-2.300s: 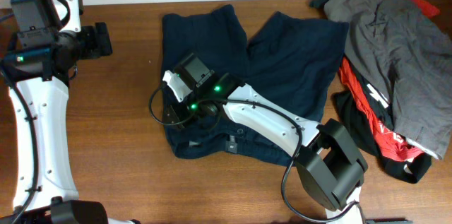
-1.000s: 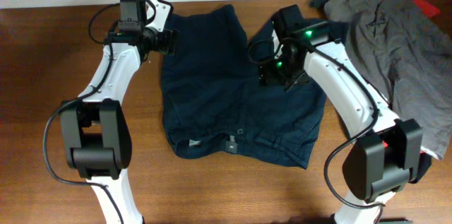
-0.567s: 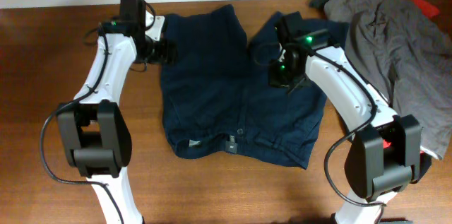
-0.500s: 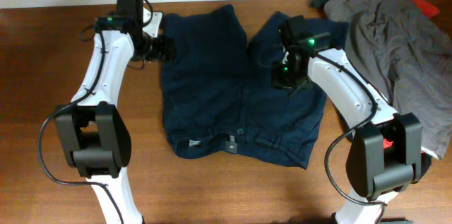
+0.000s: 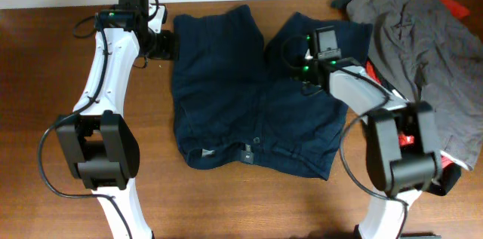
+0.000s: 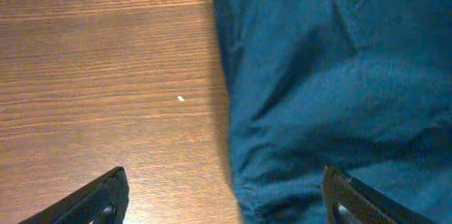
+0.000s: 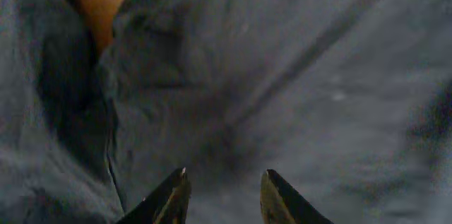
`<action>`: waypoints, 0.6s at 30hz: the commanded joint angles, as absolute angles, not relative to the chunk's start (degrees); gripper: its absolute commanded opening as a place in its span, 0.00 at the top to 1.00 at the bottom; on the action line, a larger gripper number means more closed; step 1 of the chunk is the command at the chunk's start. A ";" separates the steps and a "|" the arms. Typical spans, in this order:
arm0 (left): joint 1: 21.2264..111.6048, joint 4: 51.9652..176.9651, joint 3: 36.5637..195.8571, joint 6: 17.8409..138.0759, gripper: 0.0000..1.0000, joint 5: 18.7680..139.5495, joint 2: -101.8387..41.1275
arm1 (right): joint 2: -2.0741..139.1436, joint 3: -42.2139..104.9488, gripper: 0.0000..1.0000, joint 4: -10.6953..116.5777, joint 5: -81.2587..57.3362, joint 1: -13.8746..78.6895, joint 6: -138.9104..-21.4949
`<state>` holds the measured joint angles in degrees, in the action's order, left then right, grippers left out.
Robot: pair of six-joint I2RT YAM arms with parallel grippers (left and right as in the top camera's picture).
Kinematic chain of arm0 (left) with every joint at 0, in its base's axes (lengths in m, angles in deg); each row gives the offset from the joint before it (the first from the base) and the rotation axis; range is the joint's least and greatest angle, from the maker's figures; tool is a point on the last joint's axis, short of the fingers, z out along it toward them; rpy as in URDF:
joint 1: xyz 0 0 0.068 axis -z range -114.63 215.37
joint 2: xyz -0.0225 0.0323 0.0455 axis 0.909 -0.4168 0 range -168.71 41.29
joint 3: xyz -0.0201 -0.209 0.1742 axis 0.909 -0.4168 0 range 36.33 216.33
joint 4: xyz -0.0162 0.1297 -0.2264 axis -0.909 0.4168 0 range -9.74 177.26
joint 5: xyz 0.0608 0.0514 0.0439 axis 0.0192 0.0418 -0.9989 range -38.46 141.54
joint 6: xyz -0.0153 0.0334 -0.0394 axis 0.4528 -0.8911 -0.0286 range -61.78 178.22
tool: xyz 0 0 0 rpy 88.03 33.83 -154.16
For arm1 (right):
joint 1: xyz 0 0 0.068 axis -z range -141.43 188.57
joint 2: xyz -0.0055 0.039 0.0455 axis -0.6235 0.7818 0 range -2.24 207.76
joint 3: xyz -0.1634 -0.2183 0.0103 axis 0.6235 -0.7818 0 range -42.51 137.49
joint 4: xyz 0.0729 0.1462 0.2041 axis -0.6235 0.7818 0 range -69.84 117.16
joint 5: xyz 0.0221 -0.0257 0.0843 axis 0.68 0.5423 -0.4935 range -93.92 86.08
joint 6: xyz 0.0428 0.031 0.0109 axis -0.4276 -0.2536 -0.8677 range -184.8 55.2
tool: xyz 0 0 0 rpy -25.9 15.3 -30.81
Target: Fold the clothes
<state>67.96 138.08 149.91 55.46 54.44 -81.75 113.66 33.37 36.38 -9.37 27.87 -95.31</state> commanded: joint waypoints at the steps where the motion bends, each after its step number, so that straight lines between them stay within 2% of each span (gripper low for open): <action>1: 67.72 137.91 150.83 55.15 0.13 52.08 -80.70 | 118.20 32.82 0.62 33.83 -9.59 26.17 -104.33; 5: 67.72 137.29 150.83 55.17 0.13 50.79 -80.70 | 120.85 32.82 0.62 30.77 -9.39 25.47 -105.60; 6: 67.72 137.25 150.83 55.17 0.08 49.56 -80.70 | 121.79 32.82 0.62 28.69 -9.48 25.14 -107.76; 10: 67.43 137.32 150.83 55.17 0.04 44.14 -80.70 | 123.67 32.91 0.62 21.87 -11.47 22.28 -110.15; 18: 64.68 137.32 150.83 55.19 0.02 41.83 -80.70 | 124.94 35.84 0.63 22.59 -16.65 11.76 -106.98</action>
